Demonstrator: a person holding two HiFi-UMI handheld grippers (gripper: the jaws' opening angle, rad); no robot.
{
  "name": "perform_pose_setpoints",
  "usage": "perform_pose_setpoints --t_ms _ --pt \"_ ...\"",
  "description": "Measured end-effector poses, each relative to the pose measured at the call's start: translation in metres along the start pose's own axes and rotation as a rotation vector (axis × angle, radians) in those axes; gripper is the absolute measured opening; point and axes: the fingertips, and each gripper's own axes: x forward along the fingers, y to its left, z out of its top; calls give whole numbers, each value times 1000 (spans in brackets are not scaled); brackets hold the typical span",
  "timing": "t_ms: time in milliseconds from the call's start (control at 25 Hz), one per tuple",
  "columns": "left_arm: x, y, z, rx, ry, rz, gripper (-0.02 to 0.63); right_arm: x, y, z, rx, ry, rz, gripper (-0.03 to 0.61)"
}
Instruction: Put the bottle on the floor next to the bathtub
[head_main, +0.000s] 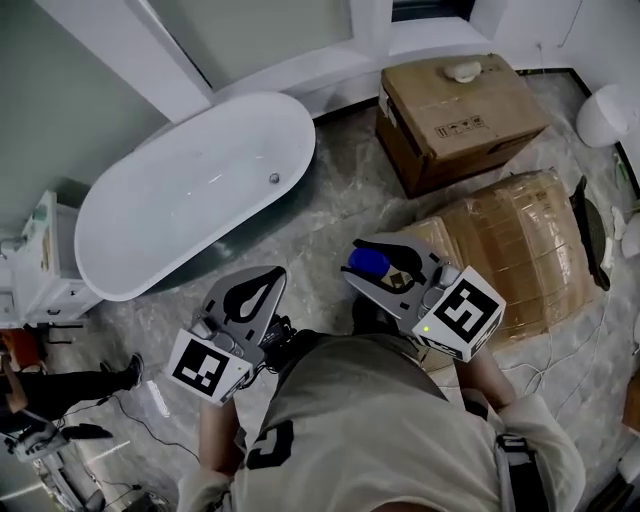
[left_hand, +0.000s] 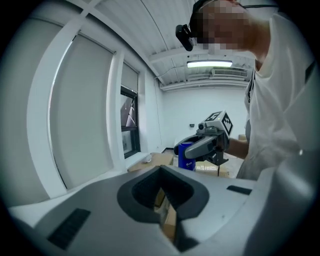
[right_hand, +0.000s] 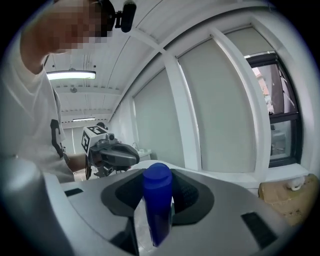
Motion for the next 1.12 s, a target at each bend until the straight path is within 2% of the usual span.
perform_pose_setpoints --t_ms 200,360,520,800,1120 --pt "17 13 0 -15 33 55 57 -3 -42 -1 10 -27 -40 160" --pt "18 26 -3 -27 39 105 57 6 -60 0 51 -16 4 160" --pt "12 51 -10 -46 43 131 57 30 -69 1 26 36 -6 160" --pt "12 117 -6 -51 -38 124 57 72 -90 15 51 97 -44 160" --pt "9 198 -4 -55 -91 85 57 125 -136 49 56 115 -182 160"
